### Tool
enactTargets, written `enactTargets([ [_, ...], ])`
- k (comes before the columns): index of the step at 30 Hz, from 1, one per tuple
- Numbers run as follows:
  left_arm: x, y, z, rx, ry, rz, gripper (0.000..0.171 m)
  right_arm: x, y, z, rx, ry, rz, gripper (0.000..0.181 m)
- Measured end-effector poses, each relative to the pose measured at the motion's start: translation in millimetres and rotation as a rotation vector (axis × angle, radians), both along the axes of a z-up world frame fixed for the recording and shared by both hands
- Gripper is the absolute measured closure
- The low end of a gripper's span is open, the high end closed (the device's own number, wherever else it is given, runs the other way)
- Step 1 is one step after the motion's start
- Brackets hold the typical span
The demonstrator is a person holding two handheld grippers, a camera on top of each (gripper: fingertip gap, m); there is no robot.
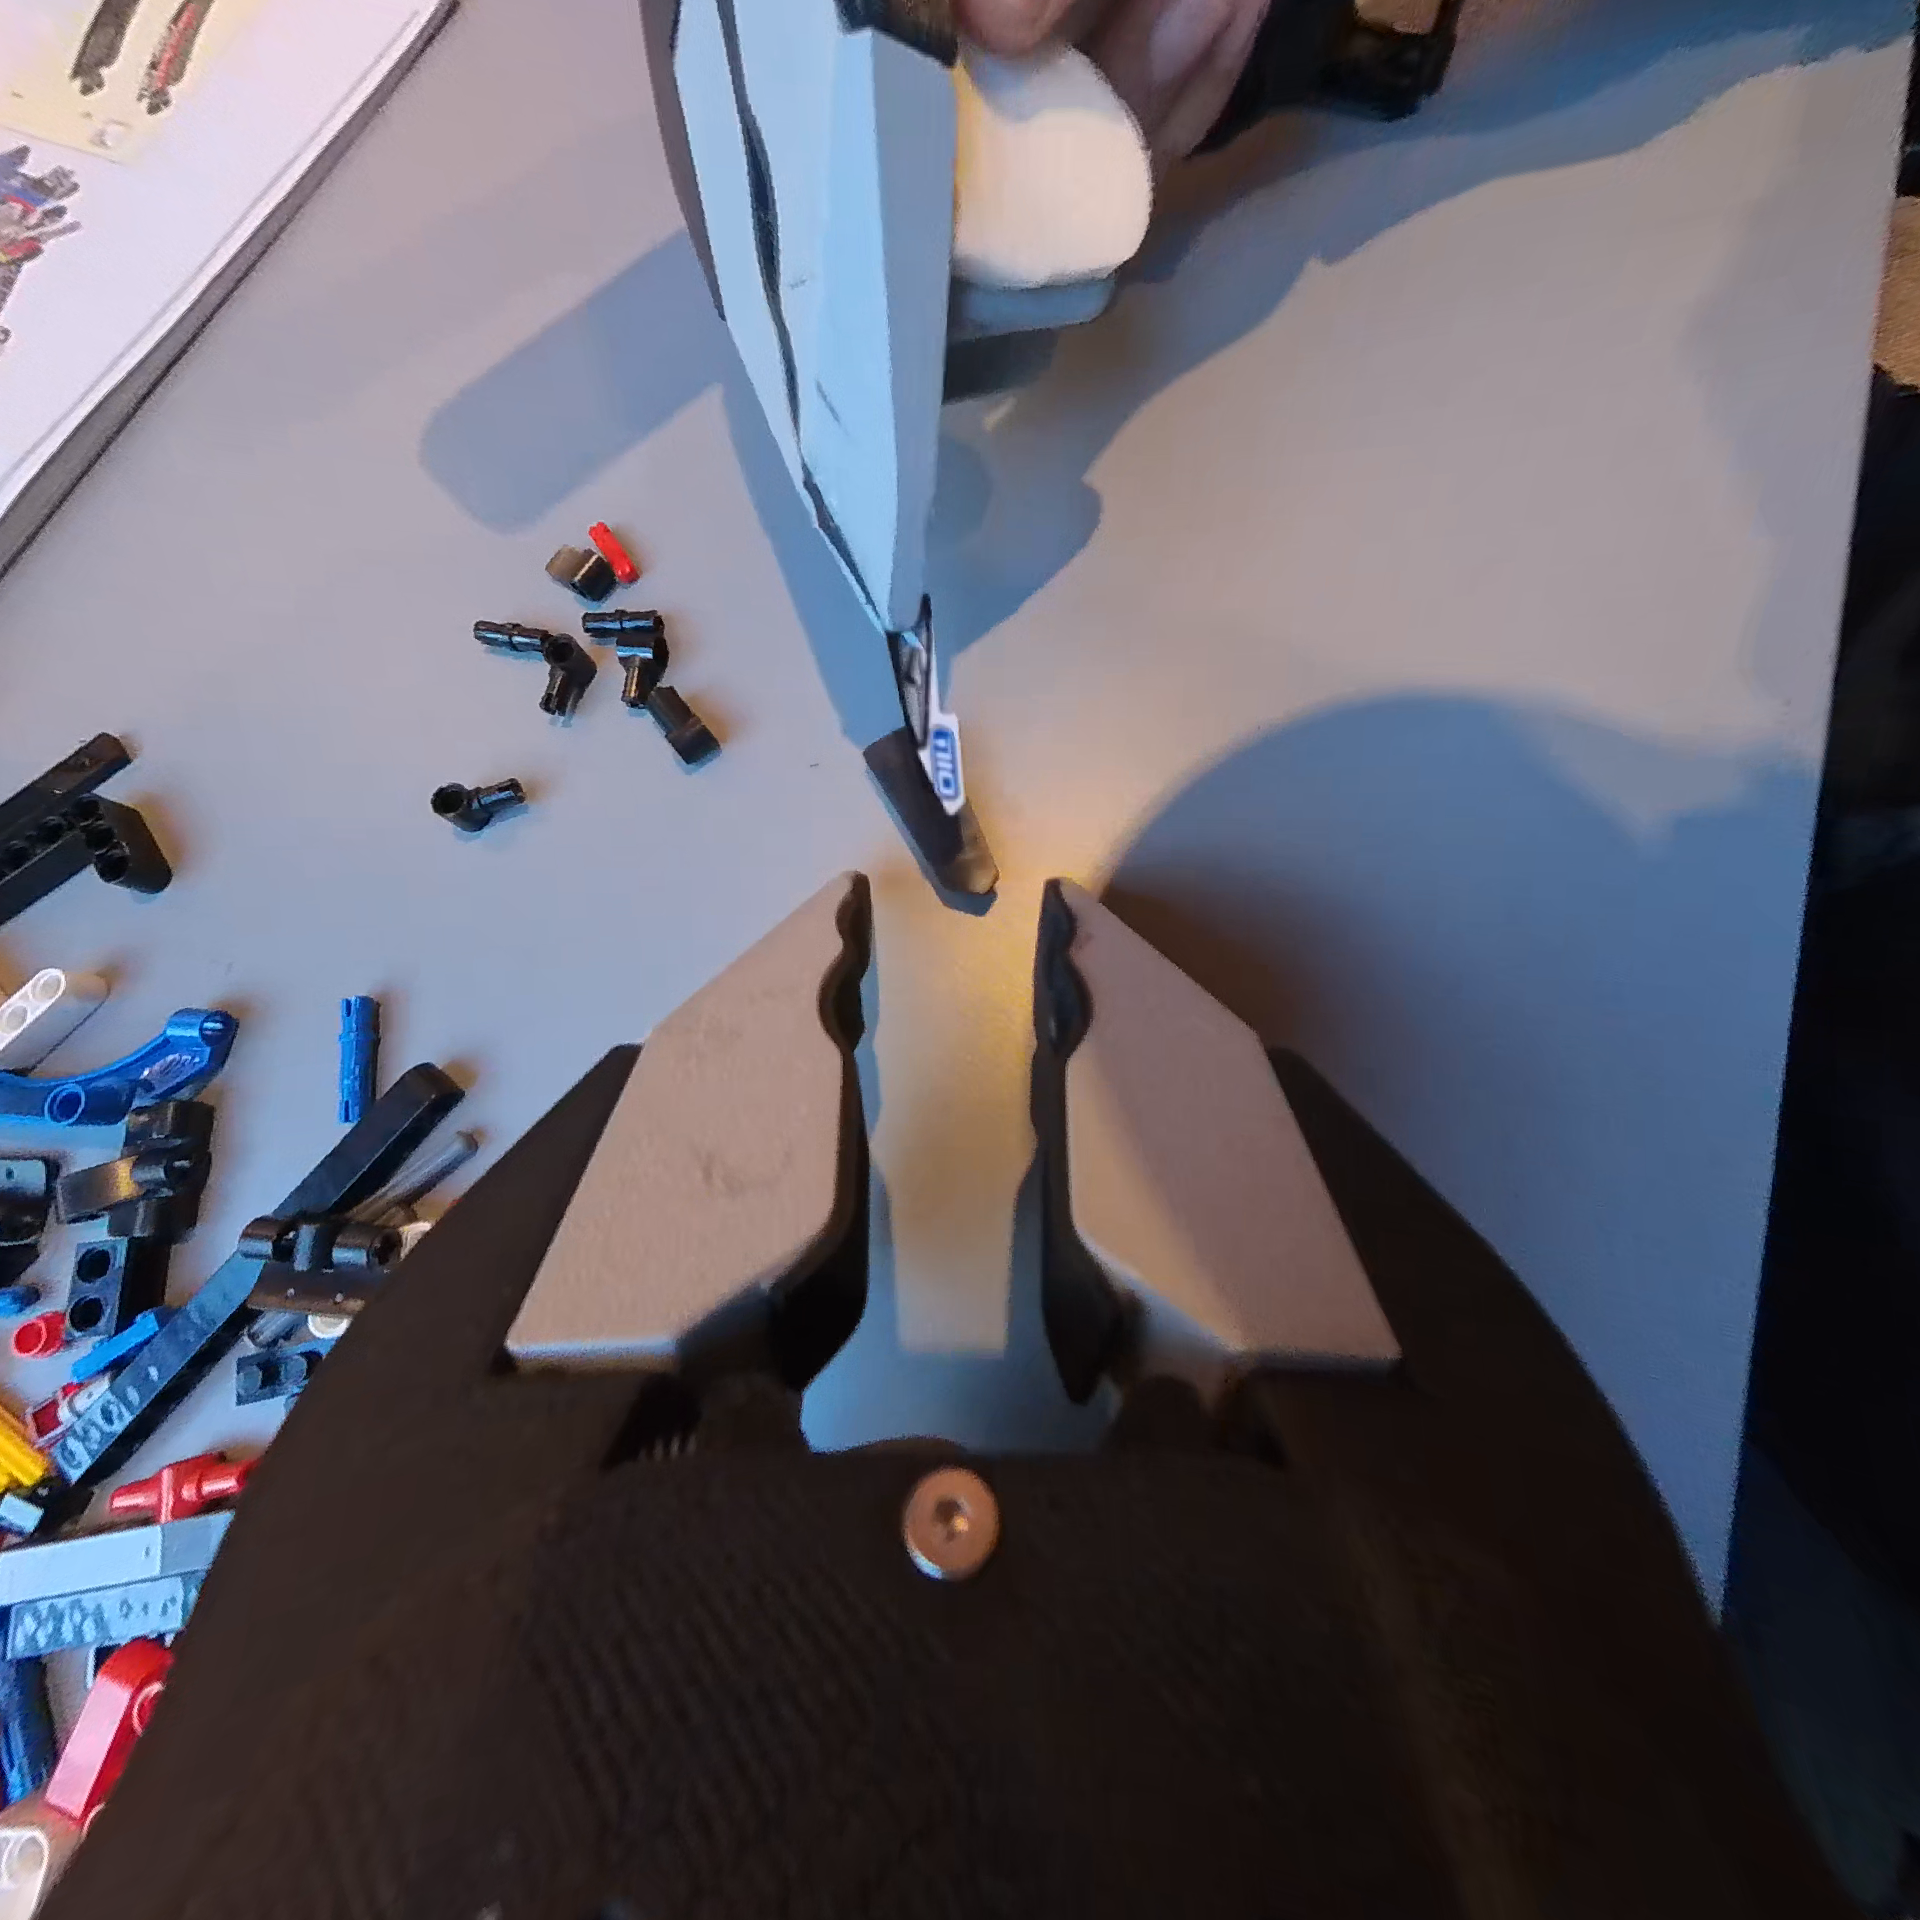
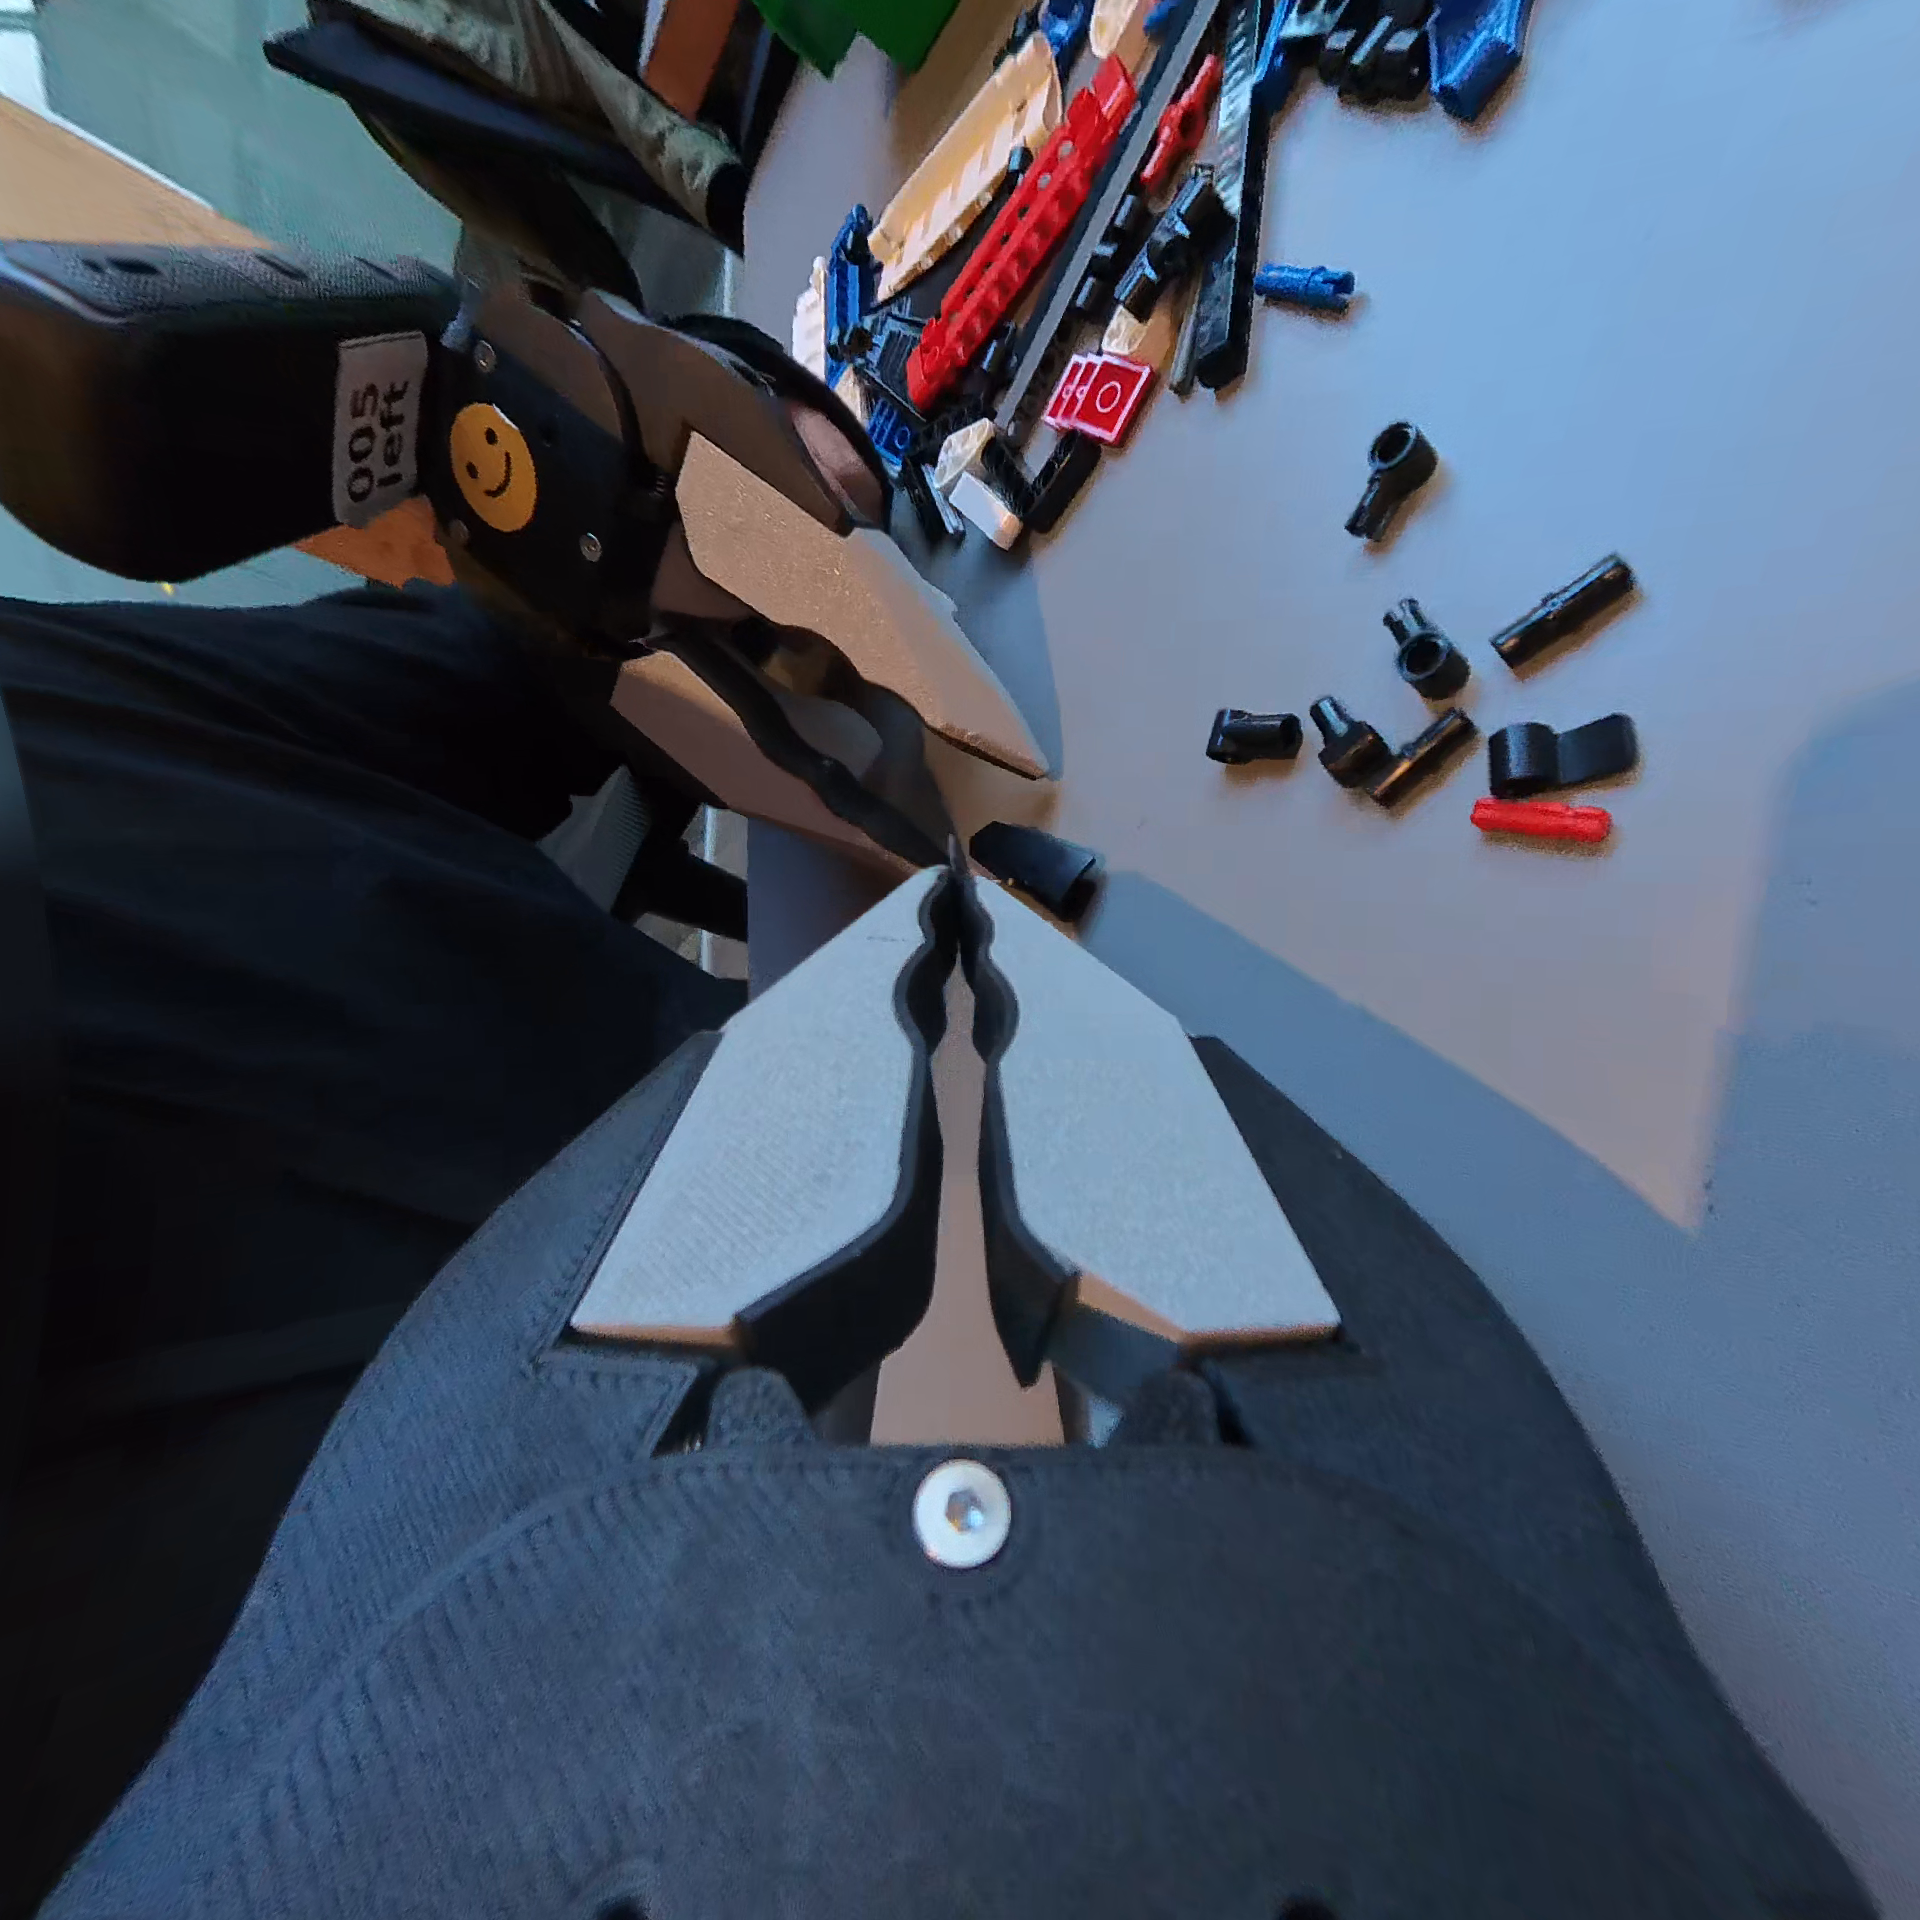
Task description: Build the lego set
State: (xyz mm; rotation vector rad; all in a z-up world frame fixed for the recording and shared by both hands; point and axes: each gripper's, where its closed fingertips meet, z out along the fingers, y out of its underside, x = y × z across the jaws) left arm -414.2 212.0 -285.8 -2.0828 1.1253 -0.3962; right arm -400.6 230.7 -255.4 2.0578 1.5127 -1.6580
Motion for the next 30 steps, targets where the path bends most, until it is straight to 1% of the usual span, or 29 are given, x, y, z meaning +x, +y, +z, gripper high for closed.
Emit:
enactTargets([
  [3, 0.2, 2.3, -0.2, -0.008, -0.006, 0.013, 0.143, -3.6, -3.0, -0.7, 0.002, -0.029, 0.038, 0.181],
  [7, 1.1, 1.7, -0.2, -0.004, -0.003, 0.007, 0.149, -5.2, -5.3, -6.4, 0.019, -0.08, 0.08, 0.181],
  [14, 4.1, 2.4, -0.8, -0.03, -0.021, 0.005, 0.152, -6.0, -2.7, -9.5, 0.008, -0.097, 0.078, 0.181],
  [18, 4.7, 1.8, -1.1, -0.034, -0.021, -0.001, 0.161, -6.6, -5.7, -10.0, -0.009, -0.1, 0.086, 0.181],
  [25, 5.1, 2.3, -0.9, -0.016, -0.01, 0.0, 0.162, -8.2, -6.0, -11.1, -0.018, -0.103, 0.088, 0.181],
  [30, 5.3, 2.6, -0.5, 0.026, 0.017, -0.001, 0.161, -6.1, -6.0, -11.5, -0.054, -0.1, 0.092, 0.181],
])
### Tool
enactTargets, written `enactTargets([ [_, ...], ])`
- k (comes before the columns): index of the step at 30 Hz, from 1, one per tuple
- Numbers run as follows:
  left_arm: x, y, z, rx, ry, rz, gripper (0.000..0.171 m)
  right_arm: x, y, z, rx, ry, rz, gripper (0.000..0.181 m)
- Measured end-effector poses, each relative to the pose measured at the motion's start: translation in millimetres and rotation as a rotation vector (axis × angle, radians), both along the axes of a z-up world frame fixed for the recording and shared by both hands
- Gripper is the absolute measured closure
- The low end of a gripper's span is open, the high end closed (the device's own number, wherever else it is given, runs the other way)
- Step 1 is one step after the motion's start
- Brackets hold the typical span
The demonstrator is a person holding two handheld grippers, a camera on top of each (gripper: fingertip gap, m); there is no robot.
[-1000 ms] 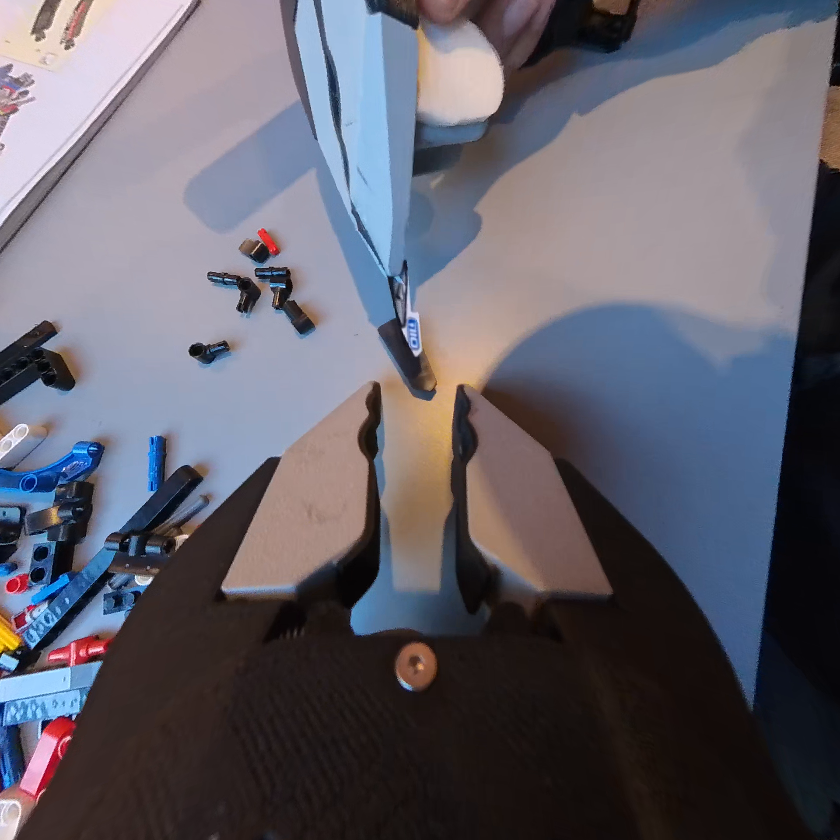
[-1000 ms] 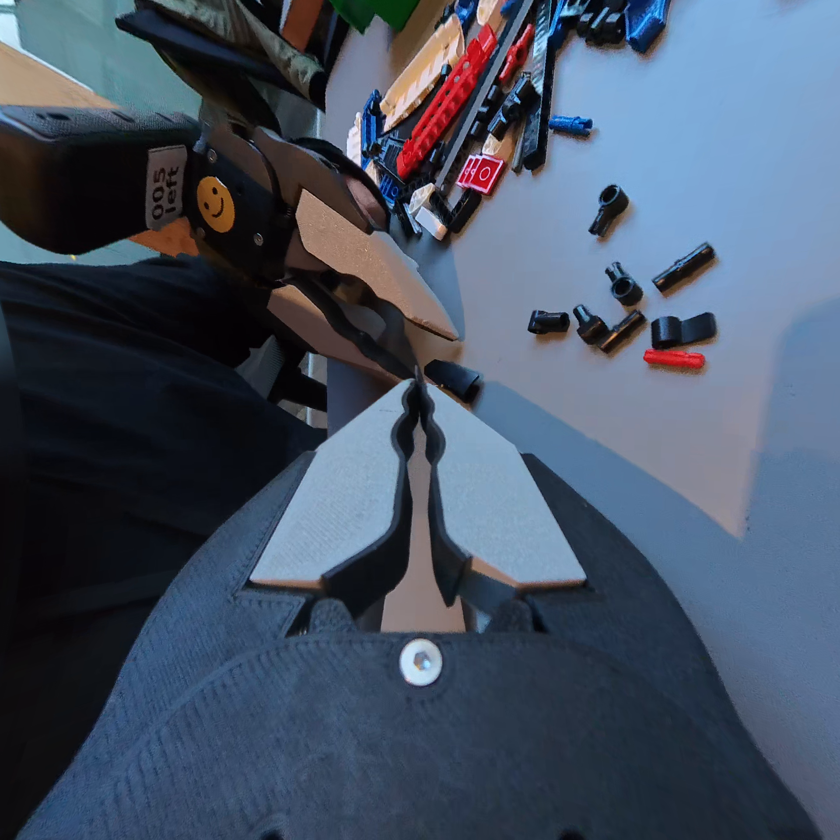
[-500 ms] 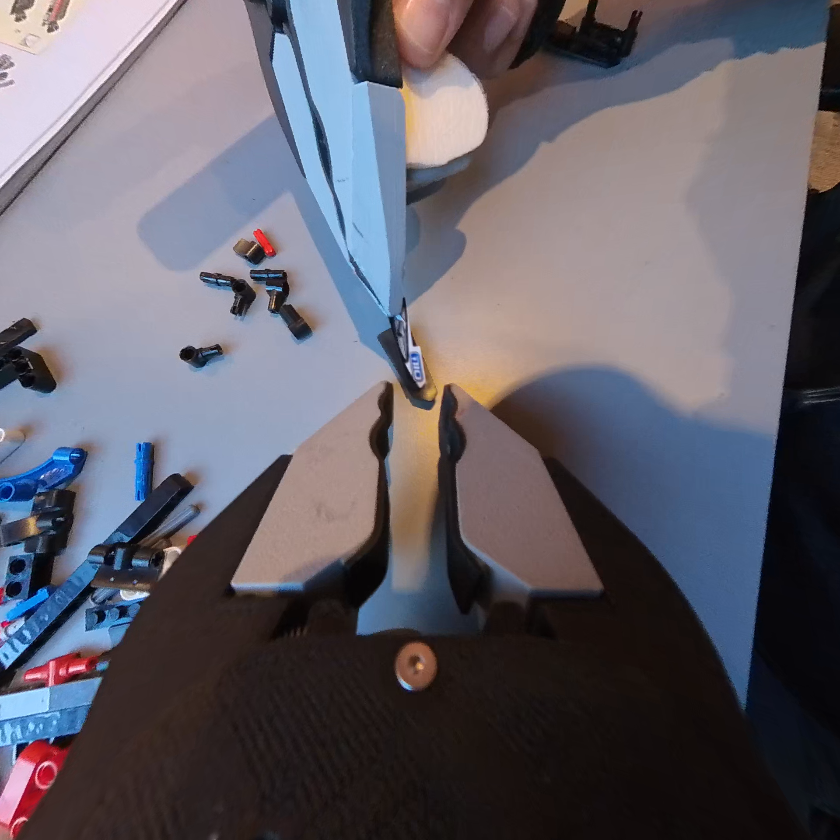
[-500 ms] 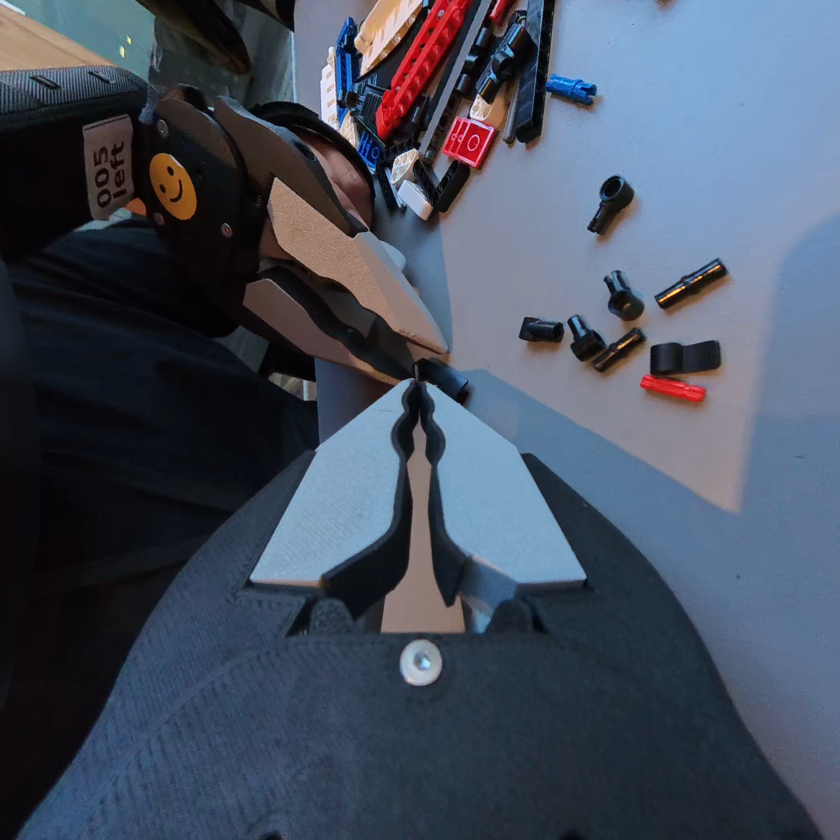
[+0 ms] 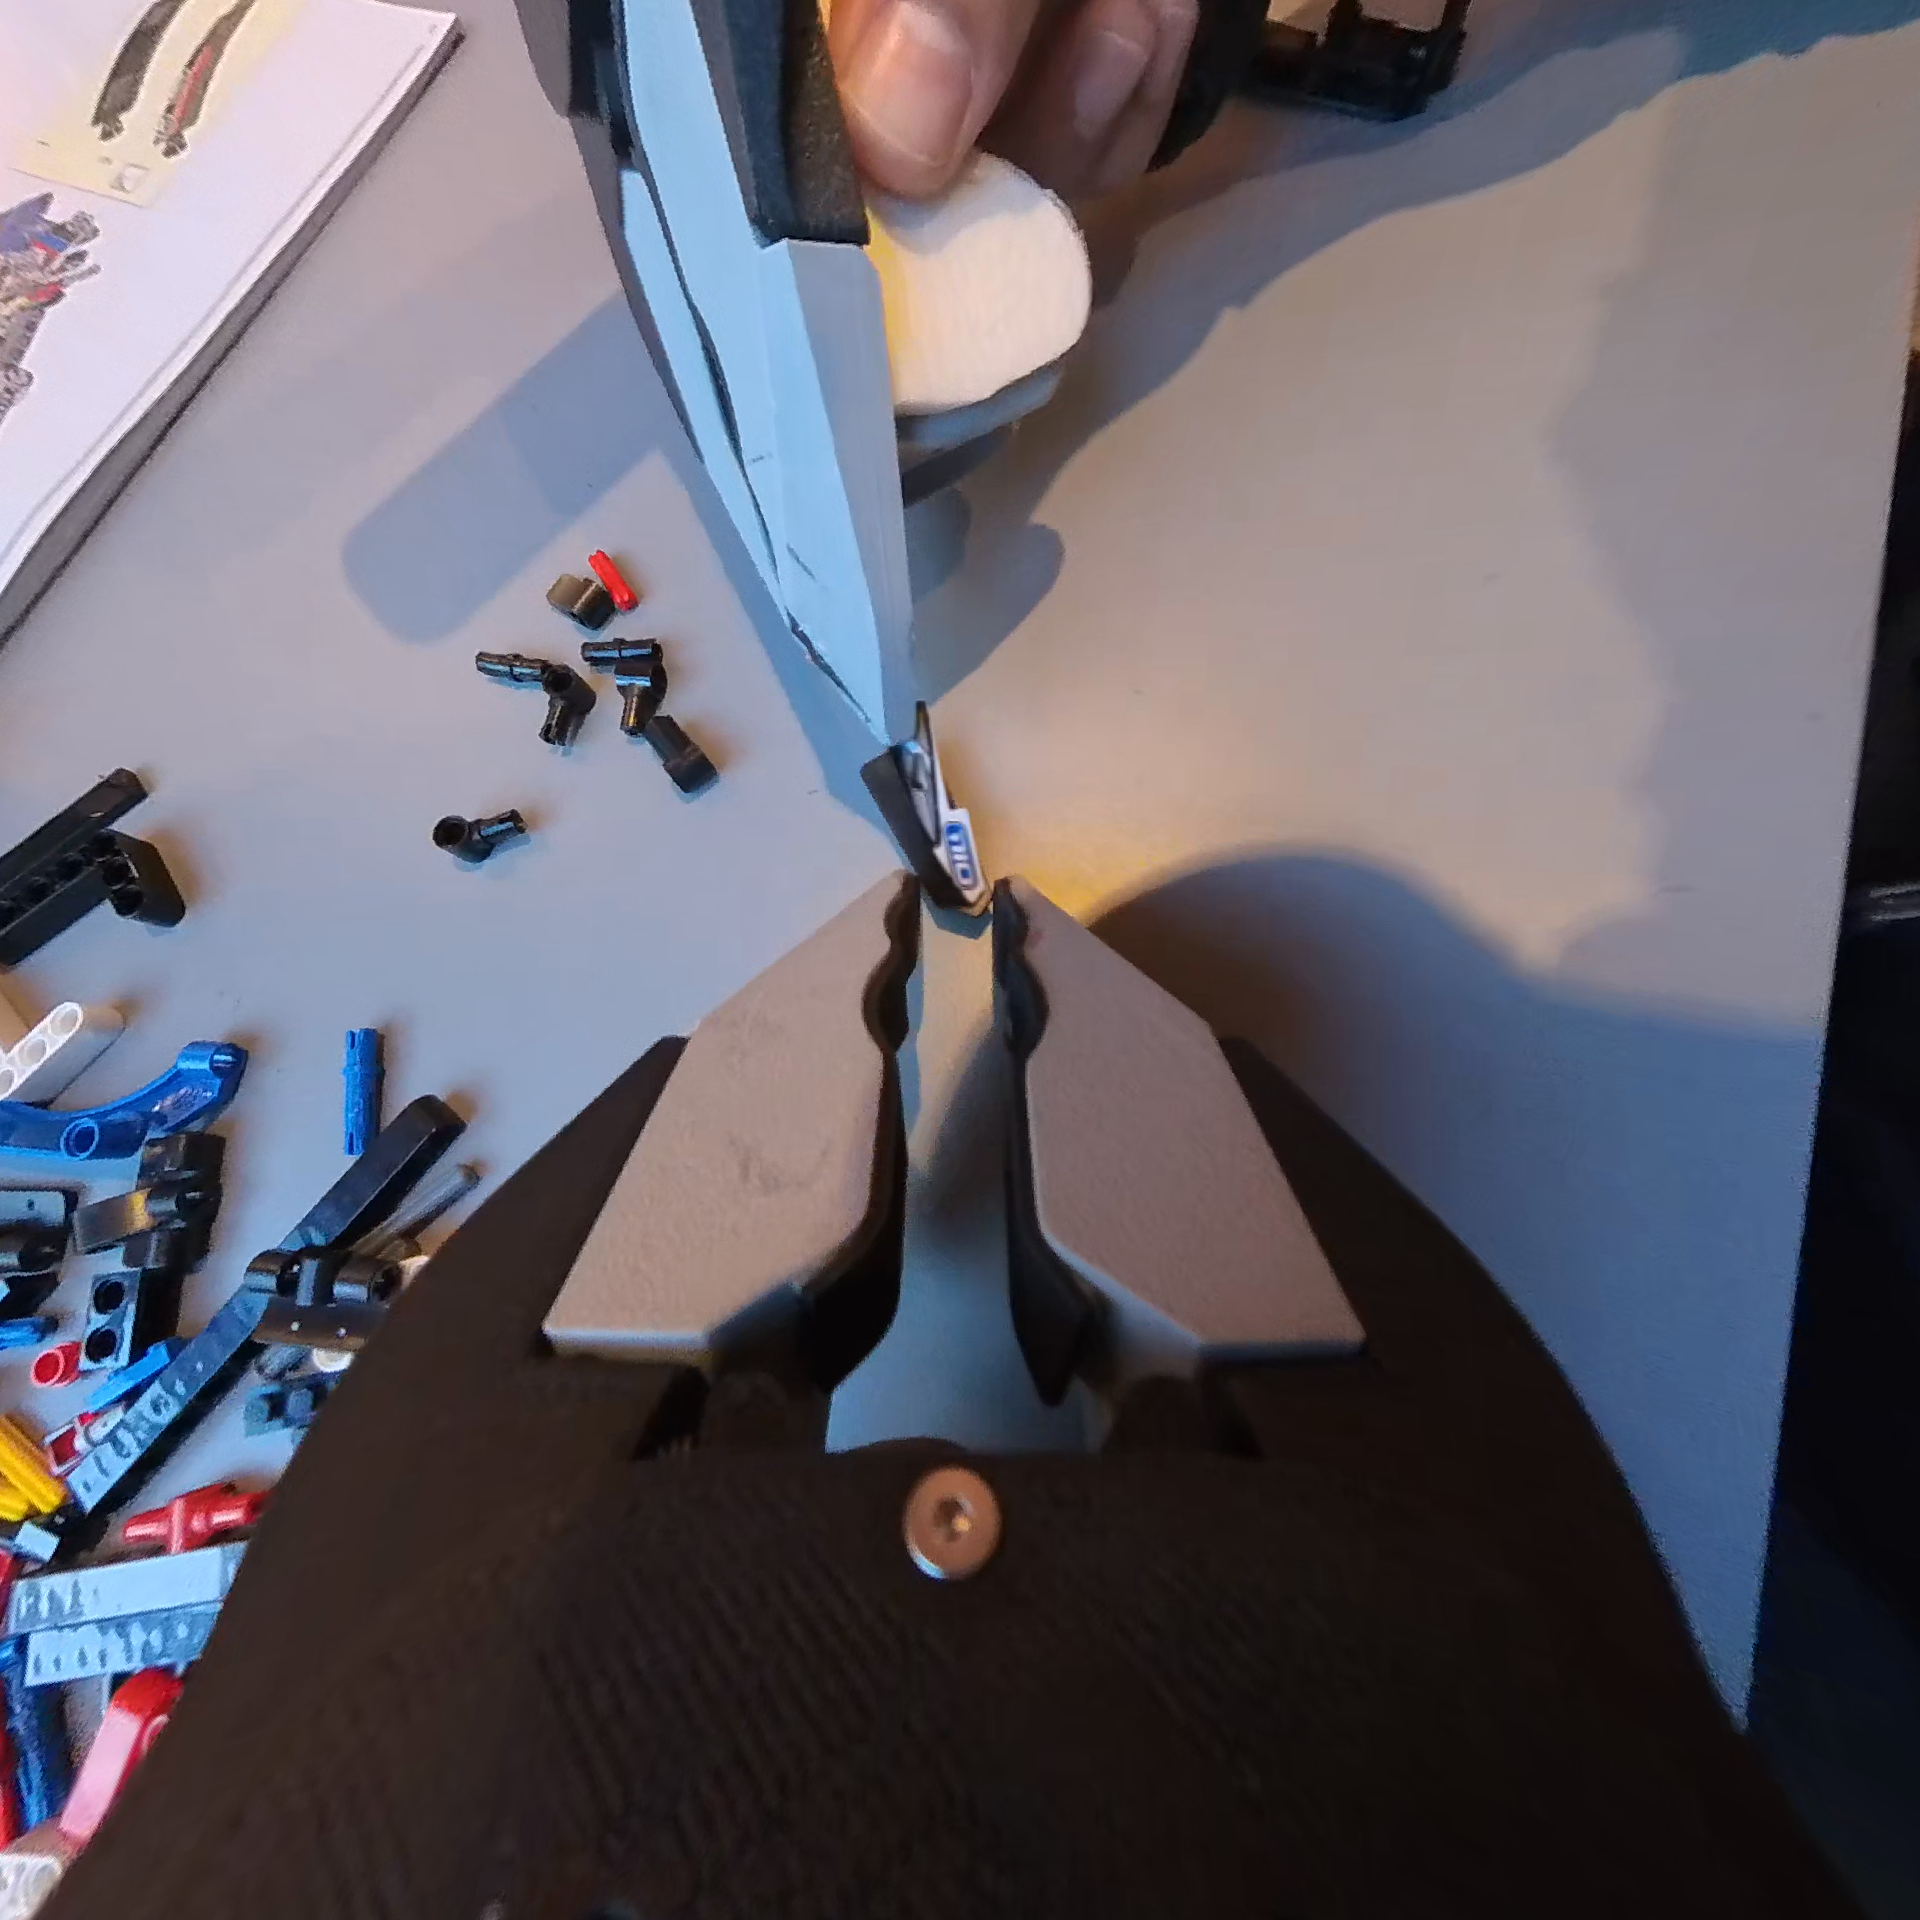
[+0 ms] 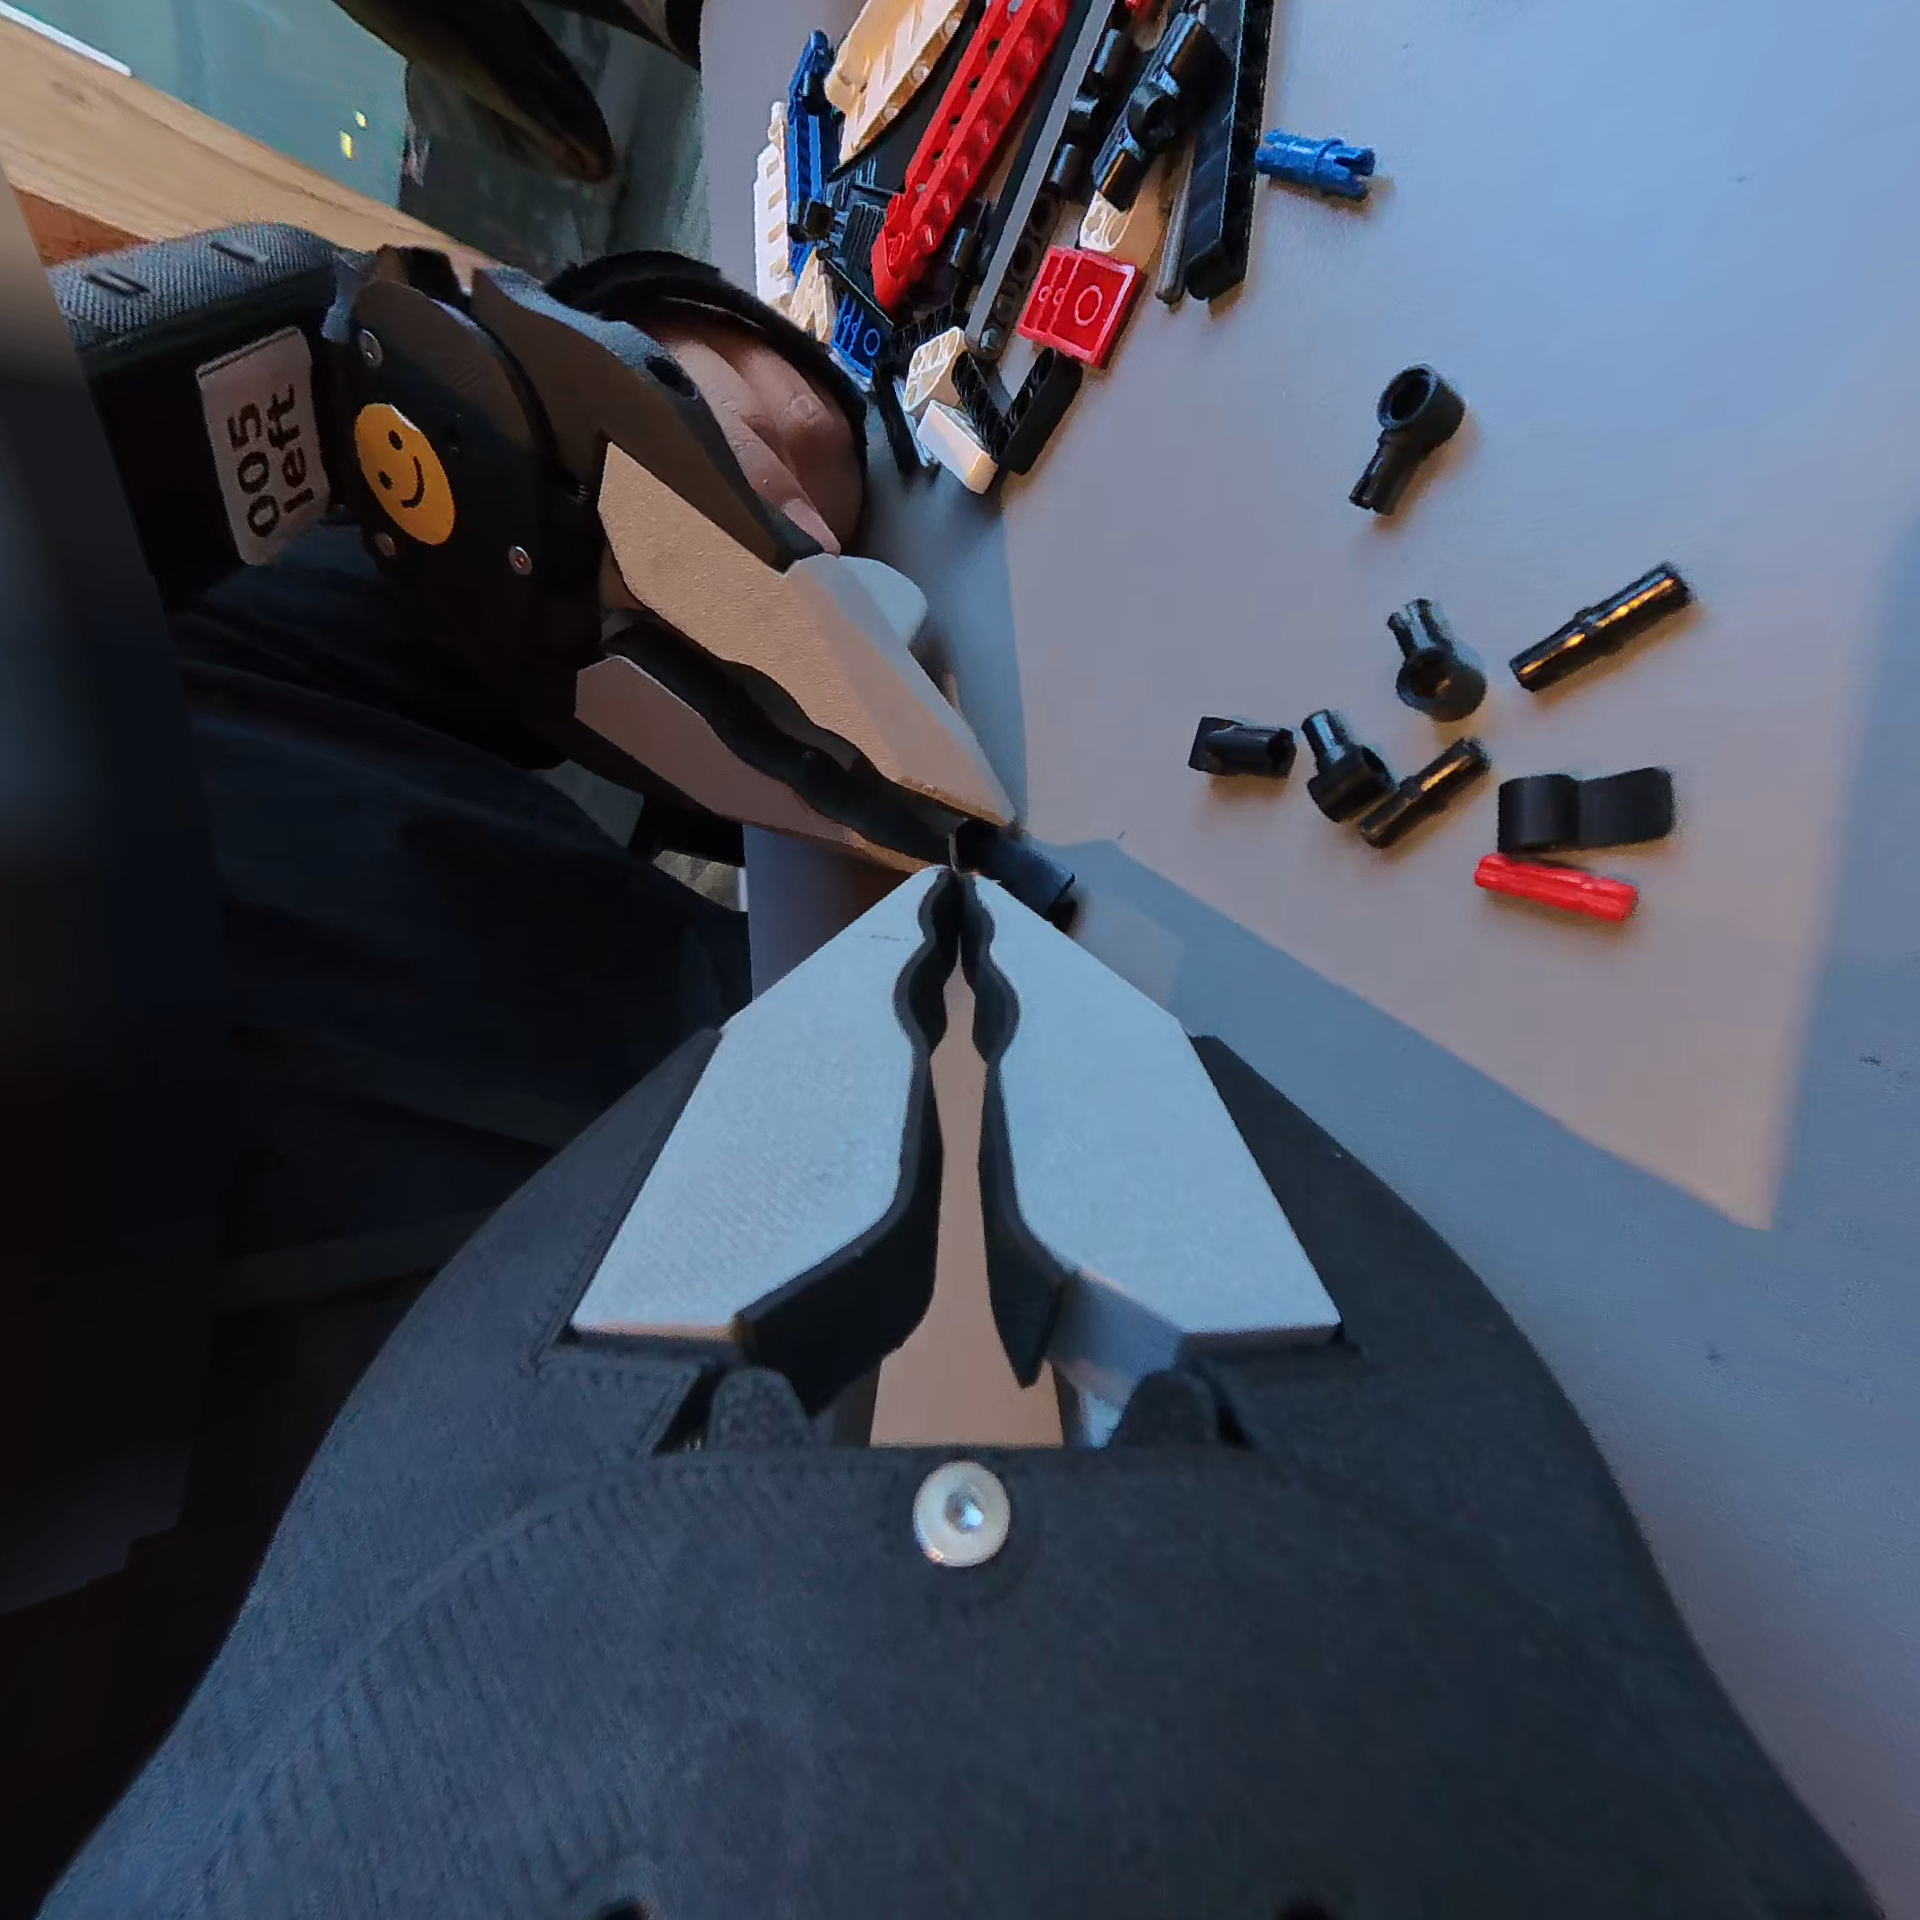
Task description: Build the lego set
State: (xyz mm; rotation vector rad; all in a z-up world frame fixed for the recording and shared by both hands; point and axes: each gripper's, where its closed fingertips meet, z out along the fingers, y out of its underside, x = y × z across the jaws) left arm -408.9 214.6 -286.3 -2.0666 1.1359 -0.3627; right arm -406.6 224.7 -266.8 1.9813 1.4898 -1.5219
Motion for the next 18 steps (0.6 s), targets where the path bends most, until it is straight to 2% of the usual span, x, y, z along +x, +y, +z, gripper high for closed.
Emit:
enactTargets([
  [2, -1.0, 1.6, 0.5, 0.012, 0.005, 0.012, 0.157, 0.6, 0.0, 0.5, -0.025, 0.004, 0.006, 0.181],
  [4, -2.3, 2.6, 1.6, 0.019, 0.002, 0.023, 0.141, 0.6, 2.0, 0.6, -0.044, 0.007, 0.005, 0.181],
  [6, -3.0, 1.0, 1.9, 0.023, 0.002, 0.024, 0.136, 0.1, 3.6, 1.3, -0.067, 0.01, 0.003, 0.181],
  [10, -6.8, -3.5, 3.2, 0.057, 0.019, 0.028, 0.134, -0.3, 2.6, 1.5, -0.113, 0.005, 0.015, 0.181],
  [18, -1.8, -12.9, 5.9, 0.144, 0.053, -0.044, 0.134, -0.4, 1.6, -4.5, -0.17, -0.008, 0.027, 0.181],
])
